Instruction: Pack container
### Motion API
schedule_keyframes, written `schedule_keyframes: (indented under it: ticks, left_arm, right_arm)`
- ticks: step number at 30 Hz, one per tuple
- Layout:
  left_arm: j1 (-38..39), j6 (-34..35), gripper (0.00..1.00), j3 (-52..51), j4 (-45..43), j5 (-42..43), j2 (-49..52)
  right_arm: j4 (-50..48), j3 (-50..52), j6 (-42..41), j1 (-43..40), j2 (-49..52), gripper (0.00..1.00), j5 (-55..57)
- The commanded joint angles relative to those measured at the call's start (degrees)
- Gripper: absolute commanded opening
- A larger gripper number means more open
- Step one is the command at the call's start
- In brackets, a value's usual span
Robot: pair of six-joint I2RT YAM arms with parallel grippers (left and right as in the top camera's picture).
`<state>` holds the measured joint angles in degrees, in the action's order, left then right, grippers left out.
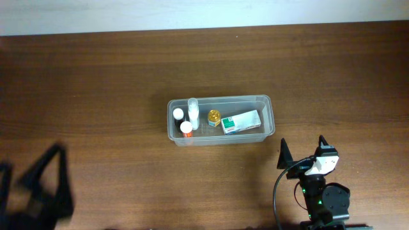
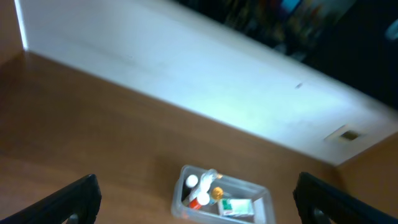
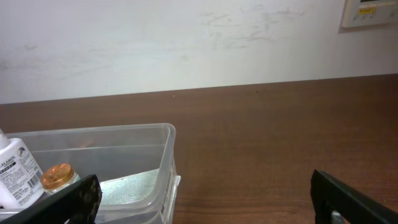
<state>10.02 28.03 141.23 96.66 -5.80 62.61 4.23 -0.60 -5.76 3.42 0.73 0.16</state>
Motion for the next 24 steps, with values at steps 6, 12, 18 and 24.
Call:
schedule_keyframes:
  ticks: [6,12,18,24]
  left_arm:
    - [0.3,-0.9,1.00,0.3,0.0,-0.2,-12.2]
    - [0.3,-1.0,1.00,0.3,0.0,-0.2,-19.1]
    - [0.3,-1.0,1.00,0.3,0.0,-0.2,-24.0]
    - [0.3,-0.9,1.00,0.3,0.0,0.0,-27.7]
  right_arm:
    - [0.3,0.3,0.2,0.3,-0.5,0.98,0.5]
    - [0.3,0.3,0.2,0.3,-0.5,0.98,0.5]
    - [0.3,0.3,0.2,0.3,-0.5,0.98,0.5]
    - [0.3,0.3,0.2,0.3,-0.5,0.99,0.5]
